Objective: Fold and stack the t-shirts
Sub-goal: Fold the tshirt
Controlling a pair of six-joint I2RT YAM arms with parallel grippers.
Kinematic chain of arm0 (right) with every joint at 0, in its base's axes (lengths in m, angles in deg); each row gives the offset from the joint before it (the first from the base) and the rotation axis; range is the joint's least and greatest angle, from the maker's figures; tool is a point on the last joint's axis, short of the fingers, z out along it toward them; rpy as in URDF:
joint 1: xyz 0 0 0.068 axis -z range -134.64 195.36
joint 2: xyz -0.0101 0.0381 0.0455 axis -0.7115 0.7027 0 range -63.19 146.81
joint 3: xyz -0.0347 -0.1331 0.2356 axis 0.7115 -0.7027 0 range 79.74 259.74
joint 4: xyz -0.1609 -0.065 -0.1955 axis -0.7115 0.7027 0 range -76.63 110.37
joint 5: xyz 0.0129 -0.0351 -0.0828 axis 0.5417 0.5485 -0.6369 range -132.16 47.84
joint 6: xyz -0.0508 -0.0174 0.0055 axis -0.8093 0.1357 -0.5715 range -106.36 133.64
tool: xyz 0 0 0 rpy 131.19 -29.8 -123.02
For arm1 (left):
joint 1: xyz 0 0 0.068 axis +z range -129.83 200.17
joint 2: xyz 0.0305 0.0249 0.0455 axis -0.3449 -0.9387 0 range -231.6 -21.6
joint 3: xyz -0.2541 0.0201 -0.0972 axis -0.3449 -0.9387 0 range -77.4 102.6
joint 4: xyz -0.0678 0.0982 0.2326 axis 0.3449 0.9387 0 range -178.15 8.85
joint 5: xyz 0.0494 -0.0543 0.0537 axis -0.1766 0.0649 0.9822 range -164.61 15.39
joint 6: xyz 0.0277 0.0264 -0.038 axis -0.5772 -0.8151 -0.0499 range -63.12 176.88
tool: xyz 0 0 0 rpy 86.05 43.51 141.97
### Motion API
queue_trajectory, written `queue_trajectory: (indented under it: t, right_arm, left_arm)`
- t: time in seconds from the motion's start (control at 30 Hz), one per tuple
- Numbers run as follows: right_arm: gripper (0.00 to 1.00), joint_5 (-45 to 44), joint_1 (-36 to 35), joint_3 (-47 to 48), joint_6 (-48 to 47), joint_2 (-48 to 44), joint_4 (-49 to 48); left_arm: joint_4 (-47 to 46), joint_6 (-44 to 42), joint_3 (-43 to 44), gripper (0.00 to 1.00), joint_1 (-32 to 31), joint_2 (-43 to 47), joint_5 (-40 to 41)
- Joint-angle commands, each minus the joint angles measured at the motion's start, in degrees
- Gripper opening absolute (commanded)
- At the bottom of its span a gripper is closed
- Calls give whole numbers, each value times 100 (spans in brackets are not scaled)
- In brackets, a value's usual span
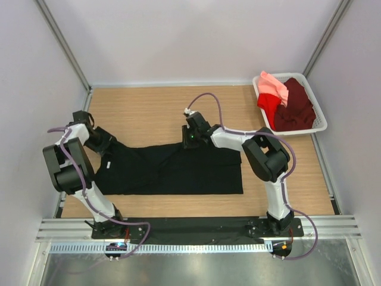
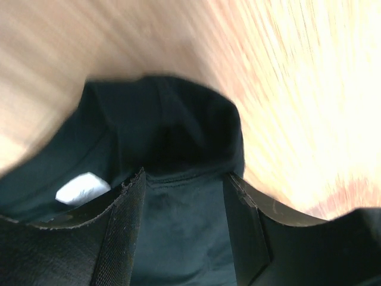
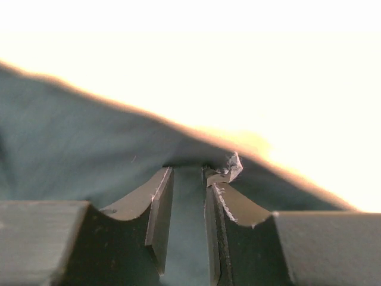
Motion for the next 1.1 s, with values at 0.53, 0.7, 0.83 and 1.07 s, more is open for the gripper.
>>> queue_trajectory:
  t: [0.53, 0.7, 0.83, 1.07]
  right_arm:
    - [33, -1451, 379, 40, 285, 298, 378]
    - [33, -1434, 405, 66, 267, 281, 387]
    - [33, -1408, 423, 66, 258, 237, 370]
    - [32, -1364, 502, 66, 241, 158, 352]
  left_arm:
    - [-974, -564, 1312, 44, 8, -1410, -1259]
    - [-1431, -459, 1242, 49, -1, -1384, -1866]
    - [-1494, -520, 1224, 53, -10, -1401, -2007]
    - [-1958, -336, 1224, 23, -19, -1445, -2359]
